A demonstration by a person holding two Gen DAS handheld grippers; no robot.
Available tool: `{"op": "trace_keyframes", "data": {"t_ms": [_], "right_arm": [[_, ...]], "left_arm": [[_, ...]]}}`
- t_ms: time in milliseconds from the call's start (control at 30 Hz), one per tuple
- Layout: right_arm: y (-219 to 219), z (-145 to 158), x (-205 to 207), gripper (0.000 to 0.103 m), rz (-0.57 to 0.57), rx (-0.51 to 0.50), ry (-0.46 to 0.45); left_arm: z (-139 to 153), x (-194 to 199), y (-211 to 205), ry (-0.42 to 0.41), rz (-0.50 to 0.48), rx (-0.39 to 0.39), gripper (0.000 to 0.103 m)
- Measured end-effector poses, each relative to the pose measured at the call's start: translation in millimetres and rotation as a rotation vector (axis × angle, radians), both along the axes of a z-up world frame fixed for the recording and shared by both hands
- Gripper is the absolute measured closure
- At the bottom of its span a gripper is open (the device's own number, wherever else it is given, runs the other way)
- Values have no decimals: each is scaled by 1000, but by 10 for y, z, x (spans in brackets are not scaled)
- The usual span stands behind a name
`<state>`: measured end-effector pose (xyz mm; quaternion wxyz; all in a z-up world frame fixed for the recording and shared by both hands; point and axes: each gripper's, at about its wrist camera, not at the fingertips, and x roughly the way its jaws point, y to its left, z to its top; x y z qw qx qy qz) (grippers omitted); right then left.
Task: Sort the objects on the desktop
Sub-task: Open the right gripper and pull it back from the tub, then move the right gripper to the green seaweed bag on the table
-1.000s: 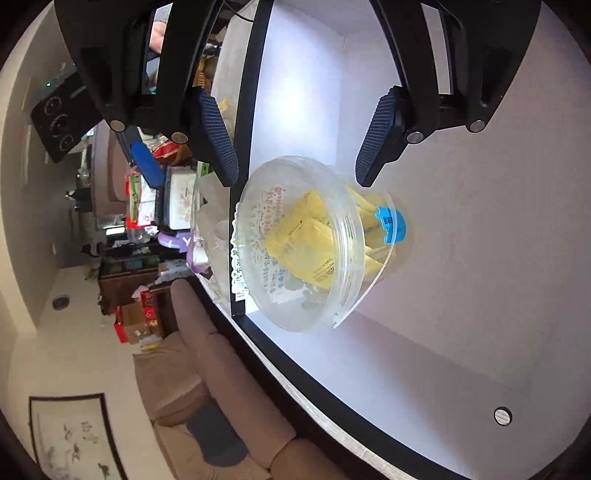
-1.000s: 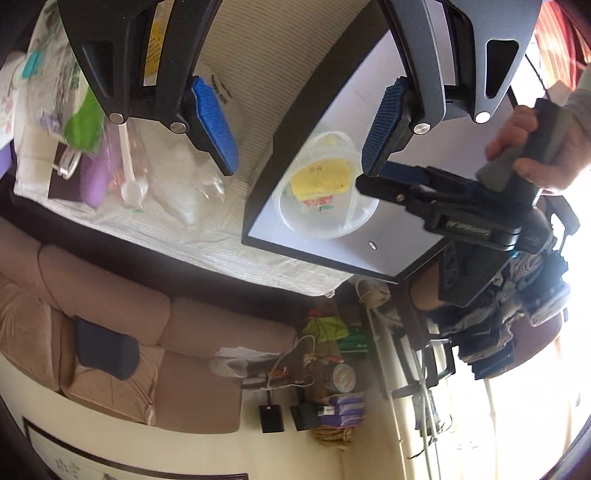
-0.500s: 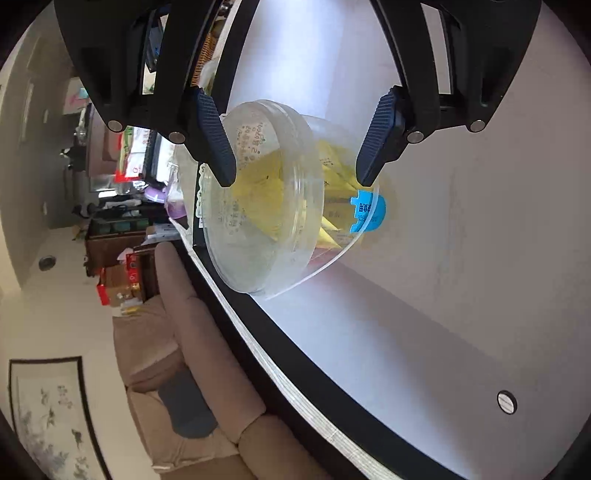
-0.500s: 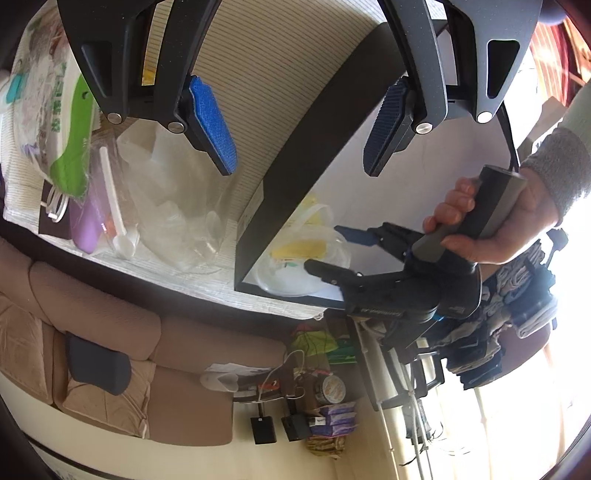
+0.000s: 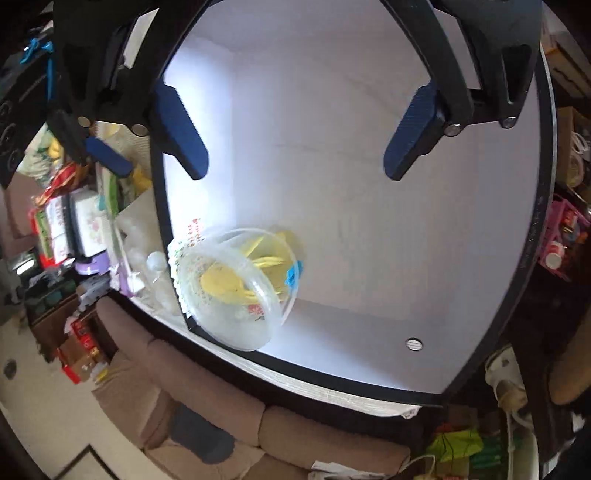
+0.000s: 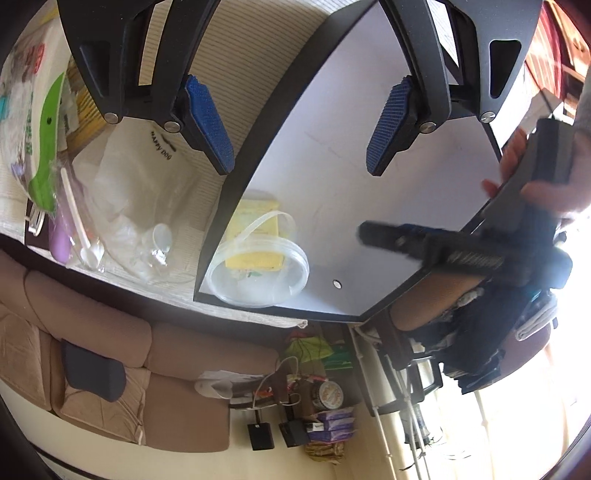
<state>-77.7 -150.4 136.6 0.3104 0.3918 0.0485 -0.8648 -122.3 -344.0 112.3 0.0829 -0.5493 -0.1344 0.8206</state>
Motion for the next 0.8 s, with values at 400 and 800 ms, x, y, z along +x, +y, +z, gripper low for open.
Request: {"op": "trace_keyframes", "data": {"t_ms": [400, 800], "right_arm": [[-169, 107, 454, 0, -87, -38, -28], [103, 412, 1174, 0, -135, -23, 35]], "left_arm": [[251, 983, 8, 84, 48, -199, 0], [625, 1778, 268, 196, 56, -258, 0]]}}
